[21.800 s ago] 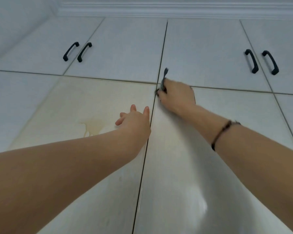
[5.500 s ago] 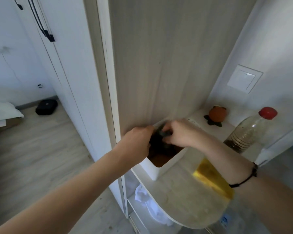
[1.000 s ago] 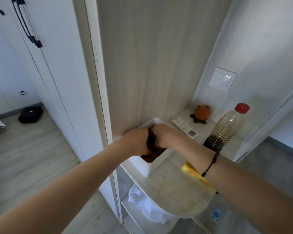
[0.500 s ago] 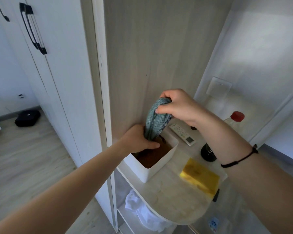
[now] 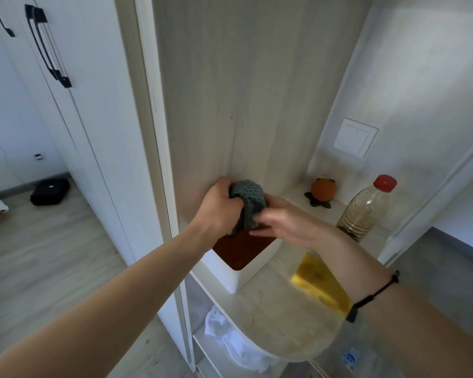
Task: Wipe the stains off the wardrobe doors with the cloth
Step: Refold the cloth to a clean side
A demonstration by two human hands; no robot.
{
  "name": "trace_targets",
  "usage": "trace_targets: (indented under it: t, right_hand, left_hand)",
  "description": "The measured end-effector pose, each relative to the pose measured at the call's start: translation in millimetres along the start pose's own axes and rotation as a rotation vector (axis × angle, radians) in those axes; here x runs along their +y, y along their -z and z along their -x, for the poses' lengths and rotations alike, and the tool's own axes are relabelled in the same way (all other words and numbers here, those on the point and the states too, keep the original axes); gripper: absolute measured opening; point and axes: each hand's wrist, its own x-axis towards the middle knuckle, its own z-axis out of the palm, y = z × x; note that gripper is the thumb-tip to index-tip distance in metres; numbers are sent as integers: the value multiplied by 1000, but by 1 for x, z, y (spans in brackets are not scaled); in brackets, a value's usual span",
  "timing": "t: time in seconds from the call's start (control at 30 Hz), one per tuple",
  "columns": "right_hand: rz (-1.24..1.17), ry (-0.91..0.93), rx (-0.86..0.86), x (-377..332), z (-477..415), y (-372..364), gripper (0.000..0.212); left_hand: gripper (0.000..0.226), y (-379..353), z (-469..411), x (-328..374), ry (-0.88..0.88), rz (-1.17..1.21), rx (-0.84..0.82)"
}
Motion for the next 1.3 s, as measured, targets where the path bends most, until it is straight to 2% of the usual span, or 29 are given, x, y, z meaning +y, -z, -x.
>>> trace_targets:
  t: [0.1,0.23,0.3,0.47,0.57,0.67,0.77,0.87,0.97,1.0,1.1,1.13,1.2,1.27,1.3]
  right_hand:
    - [189,48,-52,1,-5,-11,54]
    - [146,33,131,6,-15,-23,28]
    - [103,14,167,6,-16,-21,26]
    - [99,-42,160,-6,-14,-7,21]
    - [21,-69,116,-11,-9,-3,27]
    - [-105,-61,112,-12,-7,-6,28]
    - [-299,-54,21,-8,-6,-17,24]
    - [-226,-6,-31,-3,-6,-29,15]
    - [-93,38,-24,2,-11,-24,7]
    - [-19,35,-1,3,-13,-20,12]
    - [257,-4,93,2,-16,-13,41]
    - [315,-4,91,-1,-16,-13,39]
    - [384,-30,15,-10,-14,-14,23]
    - [437,-89,-62,-23,-14,-16,46]
    - [486,-121,-77,-27,-16,-17,55]
  left_hand:
    - [43,-5,0,7,10,191,-9]
    - [60,-6,4,16,-112,196,-113]
    - [64,-3,6,18,-172,69,-151]
    - [51,10,10,-1,-447,-576,-156]
    - [51,13,16,-7,-408,-742,-104]
    - [50,11,19,-5,-353,-765,-20]
    - [39,2,21,-6,-240,-724,-6]
    - [27,-2,19,-13,-179,-673,-22]
    - [12,7,19,-14,-161,-597,-192]
    - [6,12,20,-13,-185,-603,-246]
    - [40,26,16,-12,-282,-688,-187]
    - [47,29,14,-12,-354,-726,-128]
    - [57,25,12,-17,-609,-873,-92]
    - [51,18,13,-18,-814,-1084,-87]
    - [43,15,14,-18,-858,-1176,-76]
